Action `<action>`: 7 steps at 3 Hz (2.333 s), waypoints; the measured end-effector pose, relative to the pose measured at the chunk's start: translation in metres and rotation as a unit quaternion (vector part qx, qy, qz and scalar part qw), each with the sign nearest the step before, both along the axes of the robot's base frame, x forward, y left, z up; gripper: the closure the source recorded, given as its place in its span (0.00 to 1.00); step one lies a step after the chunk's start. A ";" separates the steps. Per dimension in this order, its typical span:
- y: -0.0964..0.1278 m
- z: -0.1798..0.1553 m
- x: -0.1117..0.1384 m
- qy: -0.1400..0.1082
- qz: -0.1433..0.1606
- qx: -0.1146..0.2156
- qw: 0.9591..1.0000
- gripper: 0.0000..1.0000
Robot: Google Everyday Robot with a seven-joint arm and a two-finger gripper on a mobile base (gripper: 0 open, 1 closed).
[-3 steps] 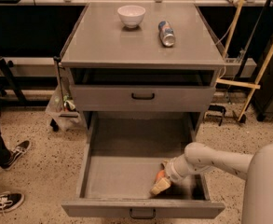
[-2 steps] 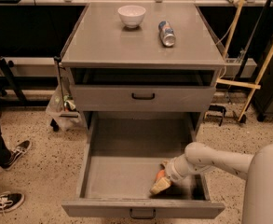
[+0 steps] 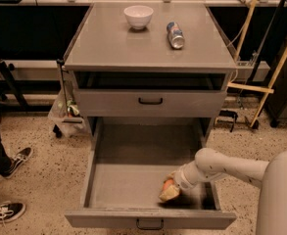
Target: Pick orange from middle drawer and place on counter
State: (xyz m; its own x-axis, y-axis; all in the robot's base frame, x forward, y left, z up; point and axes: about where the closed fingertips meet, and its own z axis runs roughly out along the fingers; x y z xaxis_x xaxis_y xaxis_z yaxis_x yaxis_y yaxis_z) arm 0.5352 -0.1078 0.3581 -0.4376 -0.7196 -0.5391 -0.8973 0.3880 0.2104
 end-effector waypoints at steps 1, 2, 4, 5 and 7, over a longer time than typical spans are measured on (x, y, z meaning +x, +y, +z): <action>-0.007 0.011 0.012 -0.001 0.006 0.031 0.999 1.00; -0.019 0.008 0.020 0.009 0.007 0.124 0.992 1.00; -0.061 0.051 0.065 0.021 -0.015 0.210 0.977 1.00; -0.061 0.051 0.065 0.021 -0.015 0.210 0.977 1.00; -0.084 0.128 0.050 -0.124 0.011 0.113 0.986 1.00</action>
Offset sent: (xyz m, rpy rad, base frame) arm 0.2200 -0.1461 0.2408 0.7889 -0.0296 0.1815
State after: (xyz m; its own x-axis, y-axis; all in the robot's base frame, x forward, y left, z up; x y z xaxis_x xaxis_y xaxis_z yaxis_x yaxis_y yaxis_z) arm 0.5851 -0.1920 0.4859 -0.2581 -0.5760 -0.7756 -0.9394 0.3370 0.0624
